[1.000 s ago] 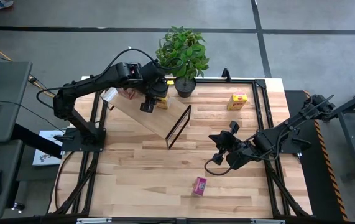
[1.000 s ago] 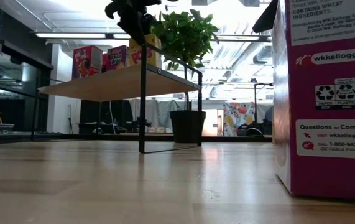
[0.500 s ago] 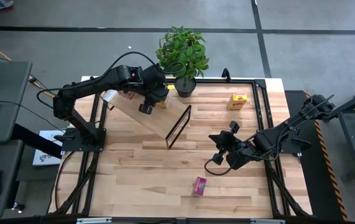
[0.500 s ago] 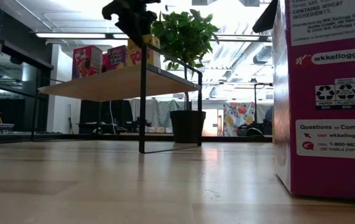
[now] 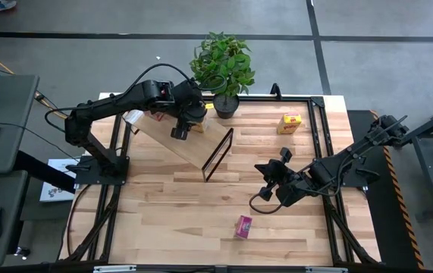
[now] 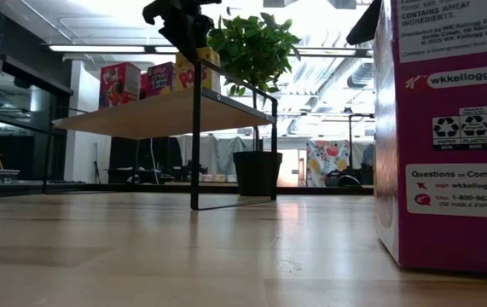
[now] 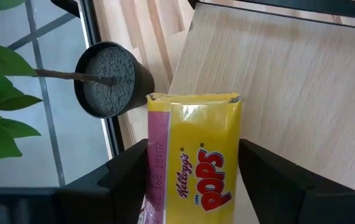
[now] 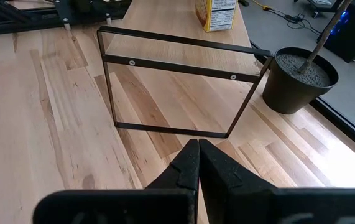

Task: Stack cereal on shelf
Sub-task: Put the bottom yellow cereal box on the shelf

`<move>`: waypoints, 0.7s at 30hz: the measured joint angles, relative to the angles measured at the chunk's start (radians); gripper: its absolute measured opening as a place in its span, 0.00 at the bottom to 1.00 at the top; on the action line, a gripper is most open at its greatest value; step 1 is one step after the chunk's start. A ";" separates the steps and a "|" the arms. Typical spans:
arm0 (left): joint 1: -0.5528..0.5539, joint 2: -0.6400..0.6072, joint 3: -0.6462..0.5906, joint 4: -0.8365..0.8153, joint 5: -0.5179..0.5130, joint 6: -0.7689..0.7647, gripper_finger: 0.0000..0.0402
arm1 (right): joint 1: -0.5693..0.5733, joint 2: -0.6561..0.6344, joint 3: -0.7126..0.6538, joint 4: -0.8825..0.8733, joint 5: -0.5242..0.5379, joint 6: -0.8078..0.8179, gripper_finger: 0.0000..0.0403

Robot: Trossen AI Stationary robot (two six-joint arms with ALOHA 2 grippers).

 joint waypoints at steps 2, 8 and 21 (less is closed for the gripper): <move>0.000 0.000 0.000 0.000 0.000 -0.010 0.59 | 0.000 0.000 0.000 0.000 0.000 0.001 0.00; 0.000 0.000 0.000 0.007 -0.002 0.016 0.66 | 0.000 0.000 0.000 0.000 0.000 0.002 0.00; 0.000 -0.001 0.000 0.026 -0.071 0.073 0.69 | 0.000 0.000 0.000 0.000 0.000 0.000 0.00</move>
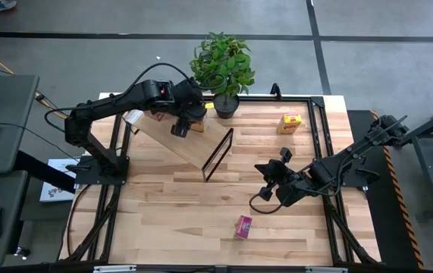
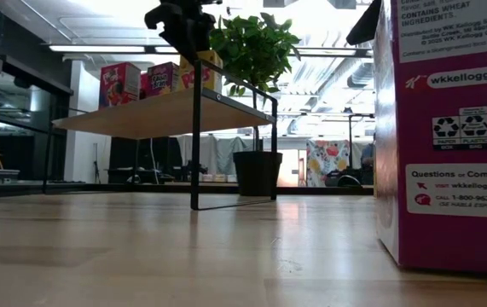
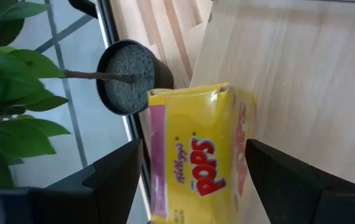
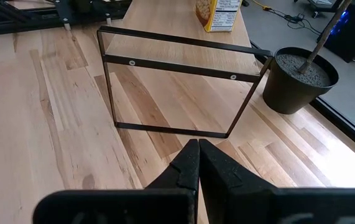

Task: Stack cereal on shelf
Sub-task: Put the bottom yellow cereal box on the shelf, then put the yellow cereal box on the shelf aligned with the other yellow cereal box

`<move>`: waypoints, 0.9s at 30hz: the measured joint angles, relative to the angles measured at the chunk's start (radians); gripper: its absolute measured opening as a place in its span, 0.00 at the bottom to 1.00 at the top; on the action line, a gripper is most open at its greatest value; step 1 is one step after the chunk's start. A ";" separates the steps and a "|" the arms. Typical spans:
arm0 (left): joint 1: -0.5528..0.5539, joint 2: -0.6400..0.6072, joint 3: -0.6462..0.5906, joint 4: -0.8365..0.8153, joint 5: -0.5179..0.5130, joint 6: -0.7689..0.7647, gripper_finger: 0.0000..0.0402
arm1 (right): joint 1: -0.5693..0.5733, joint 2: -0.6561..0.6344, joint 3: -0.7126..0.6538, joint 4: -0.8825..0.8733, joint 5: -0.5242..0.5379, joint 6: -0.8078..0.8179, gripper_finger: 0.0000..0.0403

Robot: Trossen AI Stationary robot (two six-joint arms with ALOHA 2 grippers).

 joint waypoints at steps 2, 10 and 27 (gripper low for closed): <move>0.000 -0.004 0.000 0.005 -0.013 0.007 0.69 | 0.000 0.000 0.000 0.000 0.000 0.000 0.00; -0.018 -0.014 0.015 0.017 -0.067 0.024 0.69 | 0.000 0.000 0.000 0.000 0.000 0.000 0.00; -0.185 -0.047 0.331 -0.040 -0.082 -0.227 0.68 | -0.023 0.000 0.000 -0.001 0.025 -0.001 0.00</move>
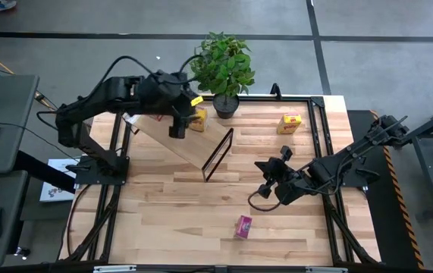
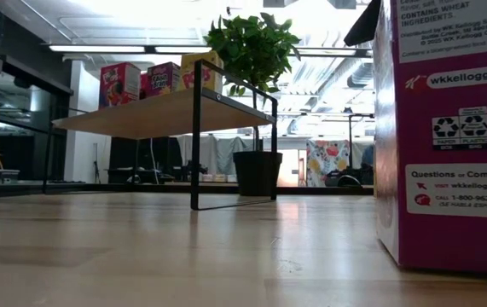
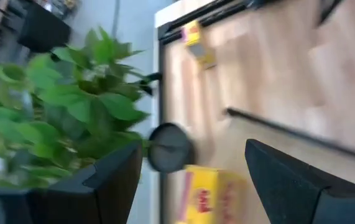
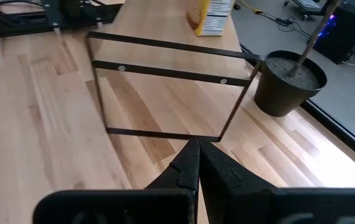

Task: Stack cereal on shelf
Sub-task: Put the yellow cereal box on the shelf aligned with the other yellow cereal box

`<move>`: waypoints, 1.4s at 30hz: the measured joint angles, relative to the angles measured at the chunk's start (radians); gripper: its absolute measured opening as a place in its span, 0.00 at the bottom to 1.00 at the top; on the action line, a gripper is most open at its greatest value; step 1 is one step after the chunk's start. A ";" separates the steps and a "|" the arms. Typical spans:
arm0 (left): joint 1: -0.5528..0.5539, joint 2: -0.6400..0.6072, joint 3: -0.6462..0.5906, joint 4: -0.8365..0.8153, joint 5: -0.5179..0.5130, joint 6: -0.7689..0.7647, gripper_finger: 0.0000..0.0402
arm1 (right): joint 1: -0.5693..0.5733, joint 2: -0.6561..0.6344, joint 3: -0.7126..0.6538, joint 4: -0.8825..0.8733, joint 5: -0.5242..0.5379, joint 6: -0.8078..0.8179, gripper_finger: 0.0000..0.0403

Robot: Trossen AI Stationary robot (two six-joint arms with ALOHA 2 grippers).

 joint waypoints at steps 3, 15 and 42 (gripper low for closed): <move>-0.020 -0.027 0.000 -0.048 0.077 -0.150 0.68 | -0.026 0.000 0.000 0.000 0.000 0.002 0.00; -0.074 -0.369 -0.364 0.222 0.214 -0.363 0.68 | -0.192 -0.003 0.002 -0.009 0.002 -0.014 0.12; -0.188 -1.004 -1.585 1.510 0.327 -0.543 0.68 | -0.973 -0.002 0.233 -0.725 -0.506 -0.911 0.78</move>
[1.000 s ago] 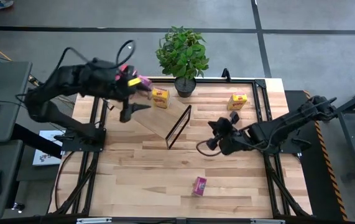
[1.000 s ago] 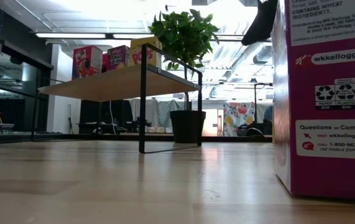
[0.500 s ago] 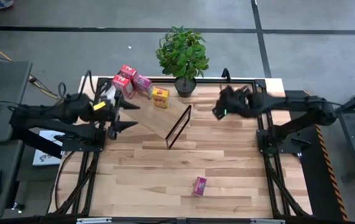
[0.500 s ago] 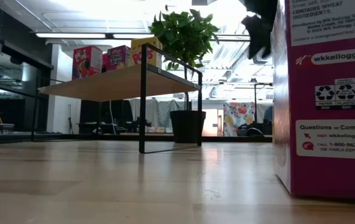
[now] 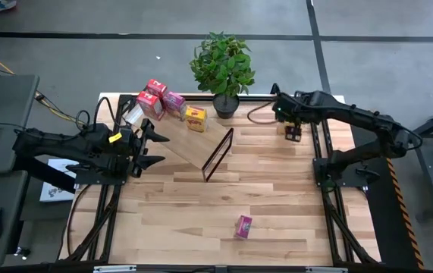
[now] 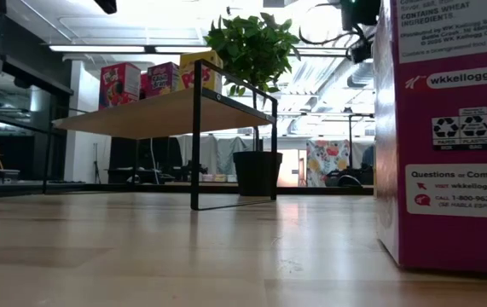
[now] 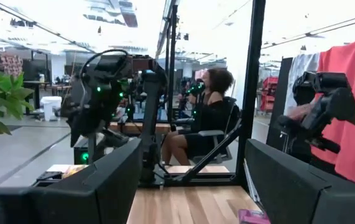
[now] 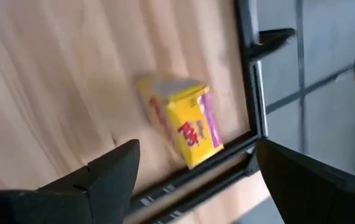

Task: Stack cereal on shelf
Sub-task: Put the yellow cereal box on the shelf aligned with the other yellow cereal box

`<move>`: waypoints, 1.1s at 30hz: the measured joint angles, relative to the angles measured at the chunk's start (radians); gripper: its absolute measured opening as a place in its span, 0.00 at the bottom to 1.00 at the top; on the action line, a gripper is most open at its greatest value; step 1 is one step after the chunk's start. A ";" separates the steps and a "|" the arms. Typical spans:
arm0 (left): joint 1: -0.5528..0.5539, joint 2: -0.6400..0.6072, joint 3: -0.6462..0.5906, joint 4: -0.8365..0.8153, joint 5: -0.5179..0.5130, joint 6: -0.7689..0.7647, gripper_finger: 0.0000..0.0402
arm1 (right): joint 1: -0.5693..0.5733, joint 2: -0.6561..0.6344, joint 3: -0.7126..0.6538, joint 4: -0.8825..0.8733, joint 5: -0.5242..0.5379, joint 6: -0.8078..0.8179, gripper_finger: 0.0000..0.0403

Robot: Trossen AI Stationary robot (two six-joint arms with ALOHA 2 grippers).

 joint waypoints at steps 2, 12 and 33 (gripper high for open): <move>0.000 0.000 0.000 -0.001 0.000 -0.001 0.68 | 0.000 0.000 -0.037 -0.006 0.001 -0.072 0.78; 0.000 0.000 0.000 -0.009 0.000 -0.001 0.68 | -0.001 0.001 -0.189 0.068 0.169 -0.194 0.78; 0.000 0.000 0.000 -0.024 0.000 0.000 0.68 | -0.142 0.124 -0.199 0.257 0.102 -0.339 0.78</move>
